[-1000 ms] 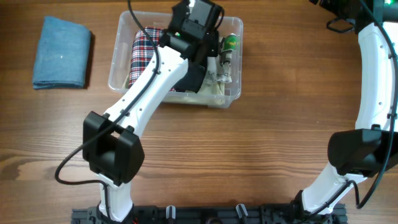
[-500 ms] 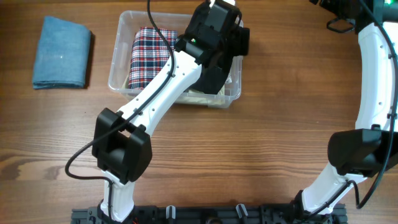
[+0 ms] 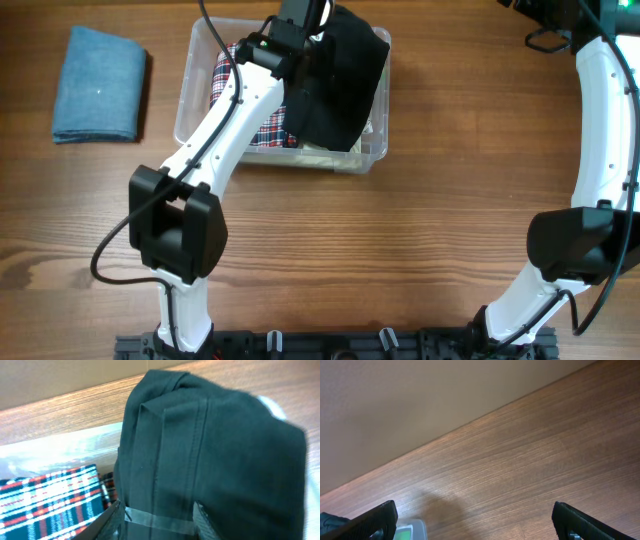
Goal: Pack container
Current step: 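Carry the black garment with the left gripper and lower it into the box, then press the black garment down into the box's right side with the left gripper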
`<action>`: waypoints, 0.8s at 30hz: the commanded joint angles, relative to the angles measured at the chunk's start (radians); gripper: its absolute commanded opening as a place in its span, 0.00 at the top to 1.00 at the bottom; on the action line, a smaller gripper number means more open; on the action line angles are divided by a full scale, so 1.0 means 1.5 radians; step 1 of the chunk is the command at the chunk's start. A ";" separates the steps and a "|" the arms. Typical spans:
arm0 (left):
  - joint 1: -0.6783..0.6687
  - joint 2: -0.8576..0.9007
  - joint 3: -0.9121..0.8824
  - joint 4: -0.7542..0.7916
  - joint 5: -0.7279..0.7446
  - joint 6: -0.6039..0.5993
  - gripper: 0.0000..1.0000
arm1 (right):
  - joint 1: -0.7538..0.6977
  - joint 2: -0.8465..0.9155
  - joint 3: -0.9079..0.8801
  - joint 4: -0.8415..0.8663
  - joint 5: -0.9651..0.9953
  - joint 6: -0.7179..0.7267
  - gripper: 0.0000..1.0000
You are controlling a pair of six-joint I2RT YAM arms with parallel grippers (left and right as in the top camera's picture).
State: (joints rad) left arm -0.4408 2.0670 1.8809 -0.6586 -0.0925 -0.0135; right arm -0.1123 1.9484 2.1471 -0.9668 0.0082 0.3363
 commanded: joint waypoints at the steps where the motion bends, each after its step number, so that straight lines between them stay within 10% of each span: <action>1: 0.024 0.038 0.012 -0.049 -0.114 0.057 0.58 | 0.002 0.006 -0.001 0.001 0.009 0.005 0.00; 9: 0.106 0.041 0.011 -0.205 -0.049 0.056 0.62 | 0.002 0.006 -0.001 0.001 0.009 0.004 0.00; 24: -0.037 0.041 0.012 -0.335 0.071 0.057 0.61 | 0.002 0.006 -0.001 0.001 0.009 0.005 0.00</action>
State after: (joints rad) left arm -0.4313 2.1265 1.8843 -1.1561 -0.0166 0.0555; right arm -0.1123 1.9484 2.1471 -0.9668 0.0082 0.3363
